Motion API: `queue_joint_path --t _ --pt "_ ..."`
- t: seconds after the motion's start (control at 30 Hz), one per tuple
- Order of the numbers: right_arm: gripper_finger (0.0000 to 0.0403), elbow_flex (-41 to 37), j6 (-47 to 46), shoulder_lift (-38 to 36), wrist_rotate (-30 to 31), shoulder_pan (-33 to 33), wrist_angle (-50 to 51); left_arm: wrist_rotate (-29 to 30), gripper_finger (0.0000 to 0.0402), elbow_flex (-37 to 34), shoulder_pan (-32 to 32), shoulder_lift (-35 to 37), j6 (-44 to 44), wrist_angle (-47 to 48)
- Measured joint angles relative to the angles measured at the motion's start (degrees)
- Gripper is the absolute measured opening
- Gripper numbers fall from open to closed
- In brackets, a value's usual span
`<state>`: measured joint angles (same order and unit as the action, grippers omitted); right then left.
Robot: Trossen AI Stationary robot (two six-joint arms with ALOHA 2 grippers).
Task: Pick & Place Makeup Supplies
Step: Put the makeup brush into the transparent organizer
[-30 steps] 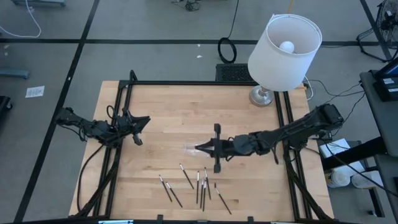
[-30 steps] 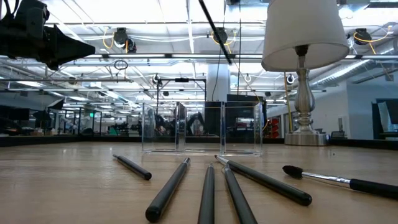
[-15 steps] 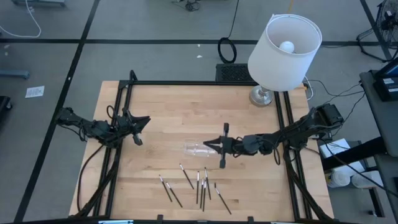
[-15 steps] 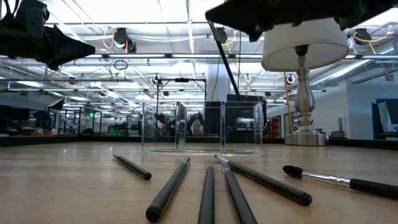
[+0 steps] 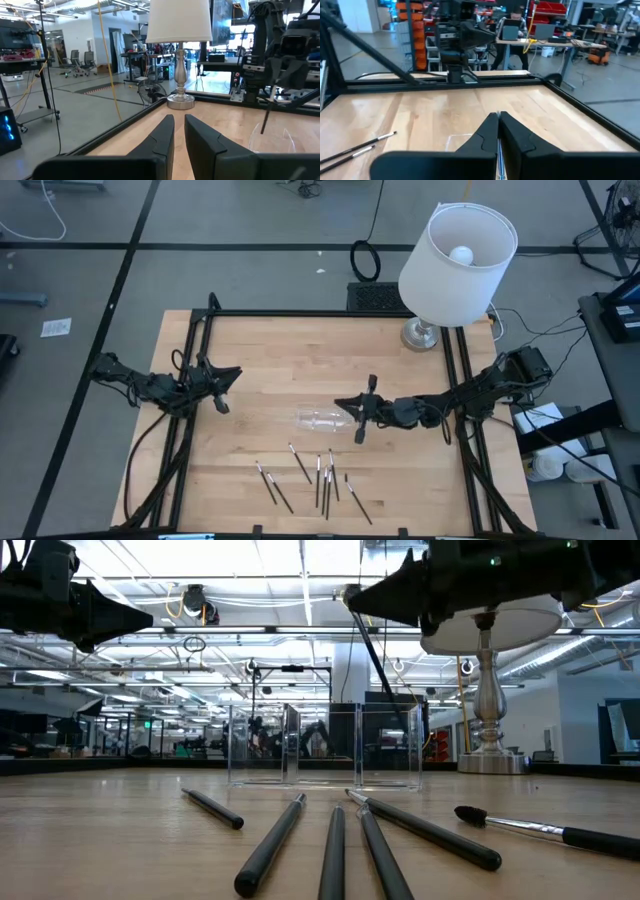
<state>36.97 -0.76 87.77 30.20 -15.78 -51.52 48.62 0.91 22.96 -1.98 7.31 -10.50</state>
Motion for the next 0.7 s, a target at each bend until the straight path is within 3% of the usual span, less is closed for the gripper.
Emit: queue_joint_path --t 0.43,0.57,0.7 --pt "0.0000 -1.00 -4.86 3.02 0.09 1.21 -4.12 0.00 0.0051 0.00 0.00 0.00 0.19 -0.03" --pt "0.0000 -1.02 -7.67 5.96 4.82 1.88 -4.80 0.01 0.0051 0.00 0.00 0.00 0.90 -0.04" --pt "0.0000 -1.03 -9.43 7.79 5.77 2.98 -5.41 0.02 0.0051 0.00 0.00 0.00 0.96 -0.03"
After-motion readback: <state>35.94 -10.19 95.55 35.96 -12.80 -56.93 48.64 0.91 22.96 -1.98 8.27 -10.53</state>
